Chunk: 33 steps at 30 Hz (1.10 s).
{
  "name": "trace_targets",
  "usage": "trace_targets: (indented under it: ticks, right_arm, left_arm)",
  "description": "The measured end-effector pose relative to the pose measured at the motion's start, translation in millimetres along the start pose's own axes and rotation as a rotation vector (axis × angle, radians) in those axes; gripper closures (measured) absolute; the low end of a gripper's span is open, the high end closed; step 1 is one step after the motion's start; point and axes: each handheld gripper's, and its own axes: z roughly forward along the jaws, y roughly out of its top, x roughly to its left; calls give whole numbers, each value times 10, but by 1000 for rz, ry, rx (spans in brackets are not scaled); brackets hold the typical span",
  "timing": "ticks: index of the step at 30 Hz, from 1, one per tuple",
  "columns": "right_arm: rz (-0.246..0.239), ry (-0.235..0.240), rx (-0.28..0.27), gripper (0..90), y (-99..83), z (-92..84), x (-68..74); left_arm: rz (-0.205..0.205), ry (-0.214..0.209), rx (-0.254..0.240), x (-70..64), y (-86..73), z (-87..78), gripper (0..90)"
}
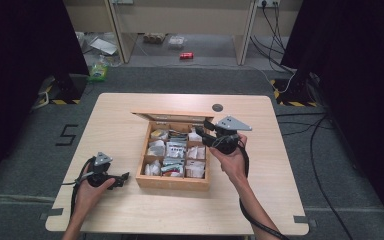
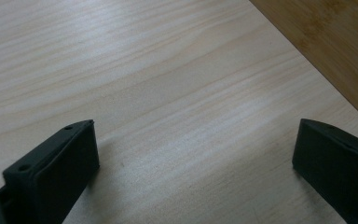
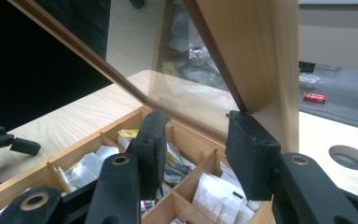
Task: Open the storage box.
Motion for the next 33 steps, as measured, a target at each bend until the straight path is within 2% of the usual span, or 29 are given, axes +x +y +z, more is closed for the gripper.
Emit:
trace_targets:
  ticks: [9,21,33]
  right_arm:
    - [7,-17,-8,581,67,49,-50]
    - [17,-68,-10,551,197,172,-121]
    - [2,-136,36,518,237,263,-220]
  left_arm:
    - [0,-1,-1,0,-1,1,0]
    - [2,1,0,1,0,0,0]
    - [1,1,0,1,0,1,0]
